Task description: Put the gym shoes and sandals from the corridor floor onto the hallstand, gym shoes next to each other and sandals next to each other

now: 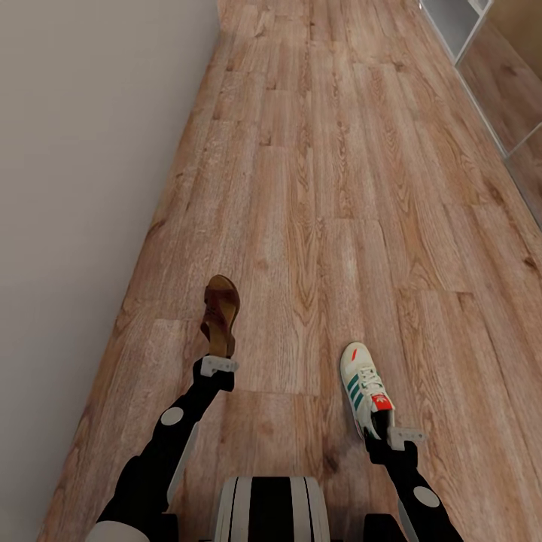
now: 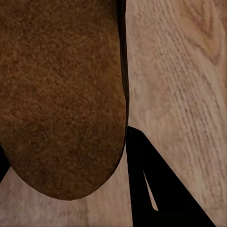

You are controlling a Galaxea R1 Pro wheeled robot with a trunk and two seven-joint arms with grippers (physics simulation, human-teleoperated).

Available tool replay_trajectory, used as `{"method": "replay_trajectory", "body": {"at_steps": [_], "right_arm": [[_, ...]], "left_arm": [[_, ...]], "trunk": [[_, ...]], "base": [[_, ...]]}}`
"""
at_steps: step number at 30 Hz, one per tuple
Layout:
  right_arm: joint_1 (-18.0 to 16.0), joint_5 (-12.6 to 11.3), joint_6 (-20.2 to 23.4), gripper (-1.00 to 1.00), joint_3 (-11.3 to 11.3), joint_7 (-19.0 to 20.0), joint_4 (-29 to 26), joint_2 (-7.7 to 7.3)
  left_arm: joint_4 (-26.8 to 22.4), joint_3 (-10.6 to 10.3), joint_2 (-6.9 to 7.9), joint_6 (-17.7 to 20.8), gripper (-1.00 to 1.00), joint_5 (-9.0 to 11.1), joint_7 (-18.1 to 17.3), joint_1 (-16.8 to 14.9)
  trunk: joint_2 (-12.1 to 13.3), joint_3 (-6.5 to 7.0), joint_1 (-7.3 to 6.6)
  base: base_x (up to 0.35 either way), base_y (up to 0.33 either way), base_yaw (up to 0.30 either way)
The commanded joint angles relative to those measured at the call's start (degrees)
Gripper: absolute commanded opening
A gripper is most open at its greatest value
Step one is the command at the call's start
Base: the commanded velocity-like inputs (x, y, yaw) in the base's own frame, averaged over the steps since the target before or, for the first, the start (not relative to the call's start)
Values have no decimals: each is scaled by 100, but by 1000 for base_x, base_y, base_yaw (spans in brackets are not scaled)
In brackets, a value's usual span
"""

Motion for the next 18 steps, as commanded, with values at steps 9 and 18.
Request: {"method": "replay_trajectory", "body": {"at_steps": [9,18], "right_arm": [[-1,52,-15,-100,-10,10,3,3],[-1,52,-15,-100,-10,16,3,3]], "left_arm": [[-19,9,3,10,-100,-74,-34,0],[-19,12,9,54,-100,-80,-41,0]], "trunk": [[-1,-3,-1],[7,130,-16]], "base": [[0,0,0],[0,0,0]]}}
